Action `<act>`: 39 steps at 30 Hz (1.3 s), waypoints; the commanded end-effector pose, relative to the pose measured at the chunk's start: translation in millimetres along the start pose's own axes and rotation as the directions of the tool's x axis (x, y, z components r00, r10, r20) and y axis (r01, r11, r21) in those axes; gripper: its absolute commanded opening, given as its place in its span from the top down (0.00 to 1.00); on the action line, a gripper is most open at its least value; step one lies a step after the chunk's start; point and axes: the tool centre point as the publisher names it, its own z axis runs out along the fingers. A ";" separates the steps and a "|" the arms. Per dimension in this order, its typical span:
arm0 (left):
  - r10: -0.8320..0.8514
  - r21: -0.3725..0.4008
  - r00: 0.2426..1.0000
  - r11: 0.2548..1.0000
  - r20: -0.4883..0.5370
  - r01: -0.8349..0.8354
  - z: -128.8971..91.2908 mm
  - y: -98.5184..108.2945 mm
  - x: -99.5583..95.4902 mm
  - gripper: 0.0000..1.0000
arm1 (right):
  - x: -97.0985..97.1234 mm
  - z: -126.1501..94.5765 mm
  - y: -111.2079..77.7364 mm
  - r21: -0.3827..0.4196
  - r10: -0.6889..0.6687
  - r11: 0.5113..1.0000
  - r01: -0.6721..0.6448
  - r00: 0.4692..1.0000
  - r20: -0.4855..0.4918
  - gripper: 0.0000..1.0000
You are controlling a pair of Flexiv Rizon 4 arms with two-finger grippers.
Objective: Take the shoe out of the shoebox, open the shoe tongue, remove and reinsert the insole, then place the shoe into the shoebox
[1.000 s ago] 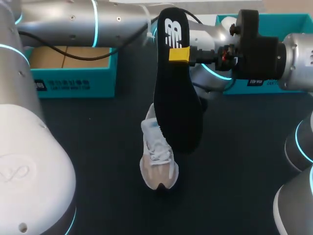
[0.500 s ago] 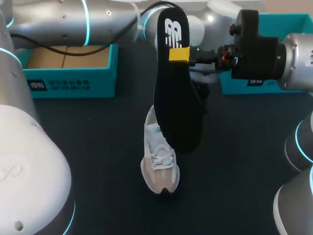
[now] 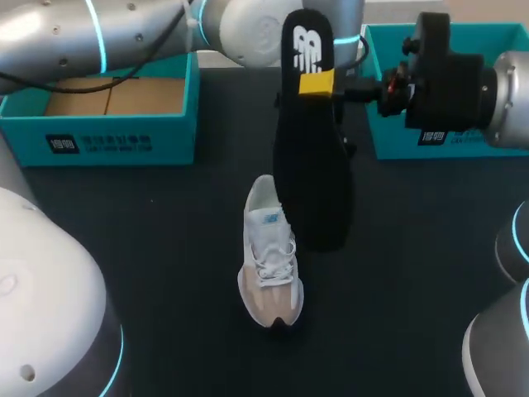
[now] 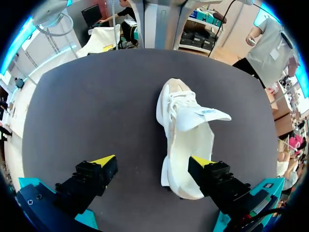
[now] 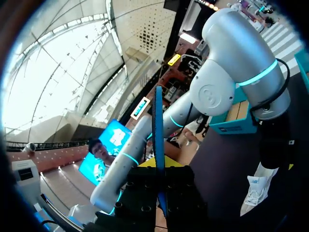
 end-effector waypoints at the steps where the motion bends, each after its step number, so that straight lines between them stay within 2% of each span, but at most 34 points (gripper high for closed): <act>1: -0.004 0.007 0.972 1.000 0.233 0.003 -23.3 -1.2 16.6 0.00 | 5.5 -29.9 -0.8 -0.038 0.022 0.999 -0.020 0.999 0.050 1.00; 6: 0.030 0.001 0.929 0.999 0.370 -0.033 -47.0 -2.7 26.8 0.00 | 3.7 -43.4 17.4 -0.056 0.020 0.998 -0.017 0.999 0.047 1.00; 12: 0.110 -0.042 0.865 0.994 0.490 -0.103 -76.2 -12.8 39.7 0.00 | -1.3 -57.4 34.2 -0.085 0.104 0.992 -0.097 0.991 0.081 1.00; 13: 0.118 -0.052 0.854 0.993 0.506 -0.107 -80.9 -15.3 41.4 0.00 | -2.4 -58.9 35.5 -0.116 0.136 0.985 -0.125 0.986 0.094 1.00; 22: 0.217 -0.137 0.713 0.976 0.667 -0.170 -125.1 -41.3 60.9 0.00 | -2.4 -58.9 35.5 -0.116 0.136 0.985 -0.125 0.986 0.094 1.00; 30: 0.284 -0.187 0.602 0.957 0.746 -0.220 -142.8 -56.3 78.3 0.00 | -2.4 -58.9 35.5 -0.116 0.136 0.985 -0.125 0.986 0.094 1.00; 34: 0.328 -0.219 0.563 0.942 0.758 -0.253 -149.1 -66.1 82.0 0.00 | -19.2 -55.8 45.0 -0.131 0.185 0.976 -0.173 0.979 0.082 1.00; 39: 0.338 -0.240 0.568 0.940 0.751 -0.242 -150.7 -70.5 84.2 0.00 | -42.4 -58.6 62.4 -0.167 0.241 0.960 -0.226 0.968 0.077 1.00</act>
